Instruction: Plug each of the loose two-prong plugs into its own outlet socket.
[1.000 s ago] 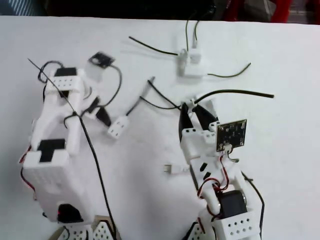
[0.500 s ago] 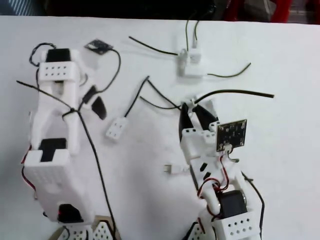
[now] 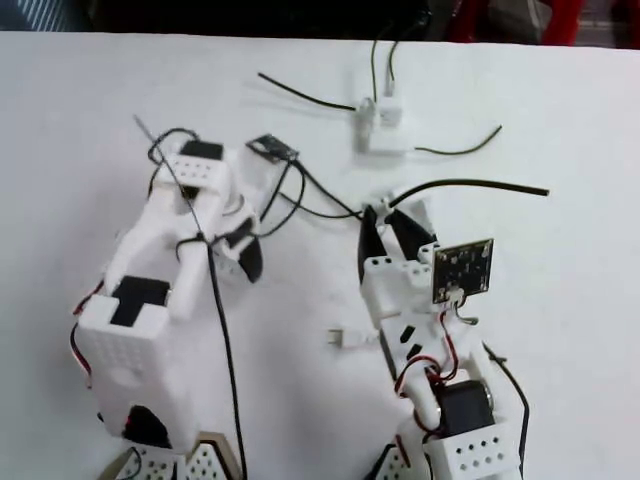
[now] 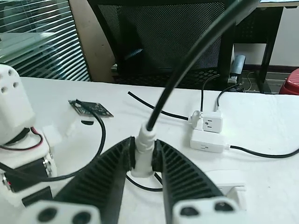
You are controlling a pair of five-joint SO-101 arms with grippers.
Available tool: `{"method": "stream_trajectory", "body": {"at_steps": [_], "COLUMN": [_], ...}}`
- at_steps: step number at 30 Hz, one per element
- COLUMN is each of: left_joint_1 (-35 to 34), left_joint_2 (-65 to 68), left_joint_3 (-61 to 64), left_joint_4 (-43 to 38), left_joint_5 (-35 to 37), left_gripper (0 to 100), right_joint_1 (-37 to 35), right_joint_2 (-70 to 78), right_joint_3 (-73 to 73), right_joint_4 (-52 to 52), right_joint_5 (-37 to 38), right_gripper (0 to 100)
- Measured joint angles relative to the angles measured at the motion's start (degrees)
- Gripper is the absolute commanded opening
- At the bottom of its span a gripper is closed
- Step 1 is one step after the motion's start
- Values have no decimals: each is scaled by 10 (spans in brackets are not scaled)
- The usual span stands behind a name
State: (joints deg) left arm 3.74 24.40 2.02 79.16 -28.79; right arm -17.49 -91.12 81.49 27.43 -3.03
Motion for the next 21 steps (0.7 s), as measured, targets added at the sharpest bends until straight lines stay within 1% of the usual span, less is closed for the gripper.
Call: {"method": "stream_trajectory", "body": {"at_steps": [2, 4, 7, 13, 18, 21], "left_joint_1": [1, 2, 6, 47, 75, 77], "left_joint_2": [0, 0, 0, 0, 0, 0], "left_joint_3": [26, 33, 38, 42, 42, 37], "left_joint_4": [-33, -48, -64, -84, -112, -114], "left_joint_5": [2, 3, 3, 2, 2, 2], "left_gripper": [204, 161, 138, 140, 219, 241], "right_joint_1": [0, 0, 0, 0, 0, 0], "right_joint_2": [0, 0, 0, 0, 0, 0], "right_joint_3": [0, 0, 0, 0, 0, 0], "right_joint_4": [0, 0, 0, 0, 0, 0], "right_joint_5": [3, 4, 4, 4, 4, 4], "right_gripper": [17, 17, 17, 17, 17, 17]}}
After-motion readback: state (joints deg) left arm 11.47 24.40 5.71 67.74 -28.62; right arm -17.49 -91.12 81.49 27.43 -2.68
